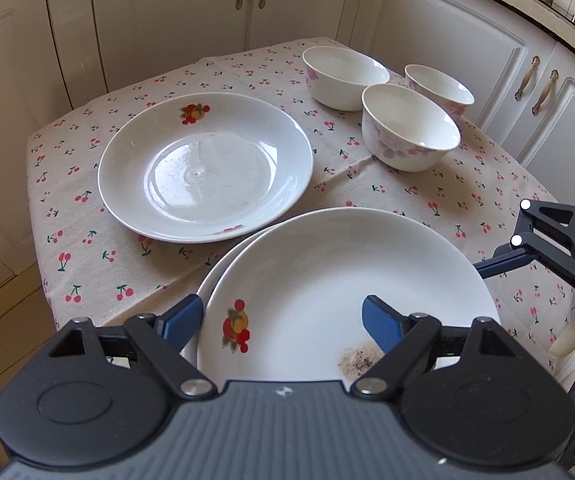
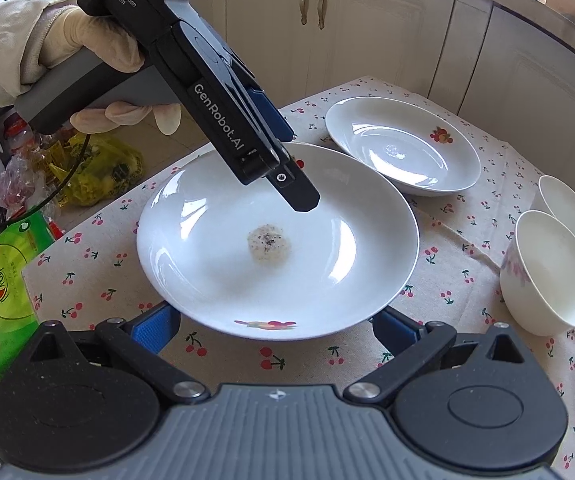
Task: Organize plates and bowls
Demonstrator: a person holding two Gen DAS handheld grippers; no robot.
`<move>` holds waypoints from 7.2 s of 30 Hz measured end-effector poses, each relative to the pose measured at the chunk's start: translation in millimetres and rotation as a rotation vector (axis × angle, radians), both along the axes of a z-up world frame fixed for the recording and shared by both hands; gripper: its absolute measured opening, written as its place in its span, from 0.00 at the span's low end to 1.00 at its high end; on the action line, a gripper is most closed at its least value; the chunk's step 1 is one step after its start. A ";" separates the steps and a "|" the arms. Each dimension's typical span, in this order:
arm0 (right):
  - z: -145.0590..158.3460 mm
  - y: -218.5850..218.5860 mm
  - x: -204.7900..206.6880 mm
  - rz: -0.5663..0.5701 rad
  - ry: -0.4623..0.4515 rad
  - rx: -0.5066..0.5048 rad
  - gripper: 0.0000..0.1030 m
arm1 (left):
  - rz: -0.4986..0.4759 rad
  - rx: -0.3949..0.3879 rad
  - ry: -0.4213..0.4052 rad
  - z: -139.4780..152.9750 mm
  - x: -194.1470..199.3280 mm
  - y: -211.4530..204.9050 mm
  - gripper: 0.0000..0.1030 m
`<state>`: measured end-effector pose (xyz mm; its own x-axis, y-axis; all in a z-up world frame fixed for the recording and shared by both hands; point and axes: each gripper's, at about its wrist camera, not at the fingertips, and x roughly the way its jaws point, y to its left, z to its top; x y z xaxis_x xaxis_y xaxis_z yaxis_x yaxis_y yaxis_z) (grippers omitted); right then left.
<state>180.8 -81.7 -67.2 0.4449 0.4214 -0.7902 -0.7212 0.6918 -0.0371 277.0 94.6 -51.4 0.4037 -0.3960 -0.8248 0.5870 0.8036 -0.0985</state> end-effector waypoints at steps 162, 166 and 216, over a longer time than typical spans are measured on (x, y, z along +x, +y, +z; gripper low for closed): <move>49.8 -21.8 143.5 0.217 -0.053 0.031 1.00 | 0.070 -0.083 -0.040 51.8 89.2 17.6 0.84; 56.6 -22.3 118.3 0.215 -0.059 0.033 1.00 | 0.067 -0.080 -0.047 57.6 66.3 16.0 0.85; 19.5 -28.9 16.2 0.168 0.039 -0.001 1.00 | 0.050 -0.089 0.067 4.3 -27.4 9.6 0.85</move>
